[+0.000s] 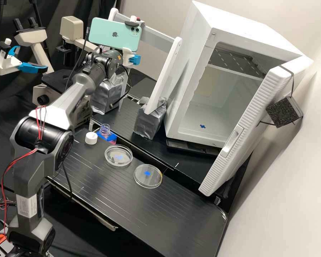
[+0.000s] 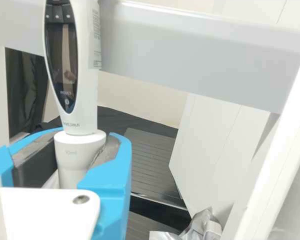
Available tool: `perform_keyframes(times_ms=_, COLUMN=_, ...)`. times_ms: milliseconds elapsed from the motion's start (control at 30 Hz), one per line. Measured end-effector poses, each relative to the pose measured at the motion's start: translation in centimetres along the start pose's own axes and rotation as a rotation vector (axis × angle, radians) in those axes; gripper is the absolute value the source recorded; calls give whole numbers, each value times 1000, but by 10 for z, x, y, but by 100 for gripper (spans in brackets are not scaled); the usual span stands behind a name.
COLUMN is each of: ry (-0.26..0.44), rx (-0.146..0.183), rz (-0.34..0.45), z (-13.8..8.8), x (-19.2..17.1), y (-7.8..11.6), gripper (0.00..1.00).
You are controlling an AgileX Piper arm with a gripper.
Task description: Use the pipette
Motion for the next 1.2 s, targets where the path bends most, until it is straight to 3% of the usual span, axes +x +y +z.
perform_keyframes(times_ms=400, ry=55, rx=-29, rz=34, z=13, x=-9, y=-19, gripper=100)
perform_keyframes(times_ms=533, ry=118, rx=9, rz=59, z=16, x=-27, y=-26, gripper=100)
perform_keyframes(times_ms=600, ry=118, rx=4, rz=110, z=23, x=-38, y=-28, gripper=100)
perform_keyframes(times_ms=700, ry=138, rx=21, rz=207, z=43, x=-63, y=-31, gripper=100)
perform_keyframes(times_ms=733, ry=162, rx=7, rz=221, z=48, x=-70, y=-34, gripper=100)
perform_keyframes(times_ms=767, ry=178, rx=43, rz=225, z=54, x=-77, y=-39, gripper=100)
perform_keyframes(times_ms=800, ry=209, rx=52, rz=247, z=59, x=-86, y=-43, gripper=100)
perform_keyframes(times_ms=933, ry=309, rx=49, rz=361, z=78, x=-116, y=-56, gripper=100)
perform_keyframes(times_ms=1000, ry=323, rx=50, rz=405, z=95, x=-129, y=-68, gripper=100)
perform_keyframes(times_ms=1200, ry=338, rx=97, rz=546, z=134, x=-150, y=-94, gripper=100)
